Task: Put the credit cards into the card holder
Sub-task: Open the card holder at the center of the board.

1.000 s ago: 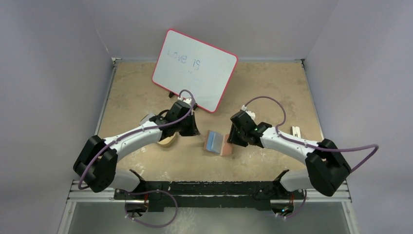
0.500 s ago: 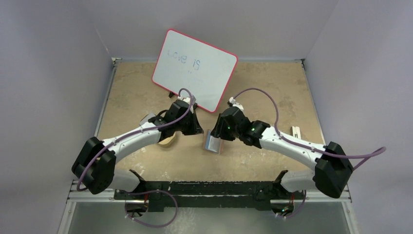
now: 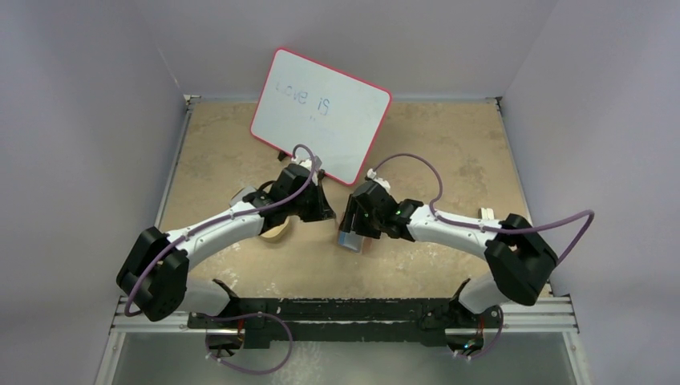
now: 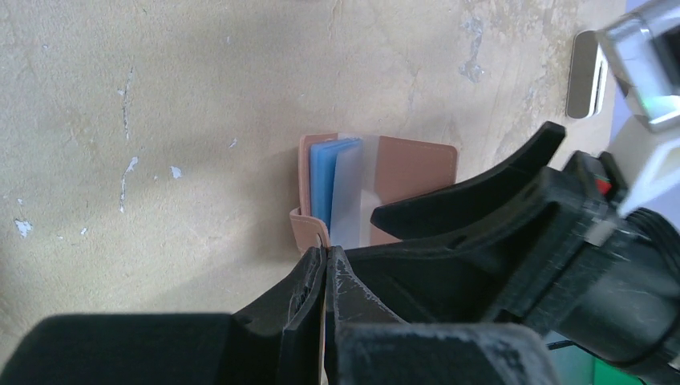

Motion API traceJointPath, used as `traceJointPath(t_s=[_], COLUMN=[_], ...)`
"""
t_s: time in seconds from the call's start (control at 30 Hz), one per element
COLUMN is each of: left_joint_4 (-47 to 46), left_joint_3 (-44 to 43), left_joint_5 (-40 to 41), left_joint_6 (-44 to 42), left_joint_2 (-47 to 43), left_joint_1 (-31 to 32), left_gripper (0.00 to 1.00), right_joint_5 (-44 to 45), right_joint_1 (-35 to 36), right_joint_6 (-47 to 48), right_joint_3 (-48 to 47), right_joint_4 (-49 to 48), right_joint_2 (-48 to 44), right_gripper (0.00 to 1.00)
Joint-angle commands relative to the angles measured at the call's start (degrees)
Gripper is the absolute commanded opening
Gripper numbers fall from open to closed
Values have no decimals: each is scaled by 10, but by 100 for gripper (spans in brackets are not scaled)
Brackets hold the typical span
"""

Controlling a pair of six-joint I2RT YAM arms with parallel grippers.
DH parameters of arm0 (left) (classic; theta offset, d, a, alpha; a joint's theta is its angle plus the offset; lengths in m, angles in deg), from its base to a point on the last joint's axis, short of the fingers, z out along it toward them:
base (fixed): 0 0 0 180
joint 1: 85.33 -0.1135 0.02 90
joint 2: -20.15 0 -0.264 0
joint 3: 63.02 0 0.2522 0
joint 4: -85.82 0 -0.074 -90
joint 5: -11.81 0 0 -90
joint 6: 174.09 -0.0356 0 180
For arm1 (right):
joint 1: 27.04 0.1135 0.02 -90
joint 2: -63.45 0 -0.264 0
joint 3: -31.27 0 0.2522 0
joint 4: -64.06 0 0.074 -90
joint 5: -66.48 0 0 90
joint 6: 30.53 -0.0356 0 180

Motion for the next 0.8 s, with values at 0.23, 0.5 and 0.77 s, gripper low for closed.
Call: traceJointPath(t_s=[0.23, 0.5, 0.77], left_joint_4=[-9, 3, 2], left_joint_3=[3, 4, 5], left_joint_5=[14, 30, 31], left_joint_6=[-6, -14, -13], left_joint_2=[-25, -24, -24], left_joint_1=[-1, -1, -1], left_gripper=[0, 0, 0], right_joint_5=[30, 55, 61], right_joint_1=[-3, -5, -9], right_joint_6=[-12, -8, -7], right_joint_3=[1, -7, 4], right_joint_4=[1, 40, 35], right_joint_2=[38, 8, -13], right_gripper=[56, 59, 58])
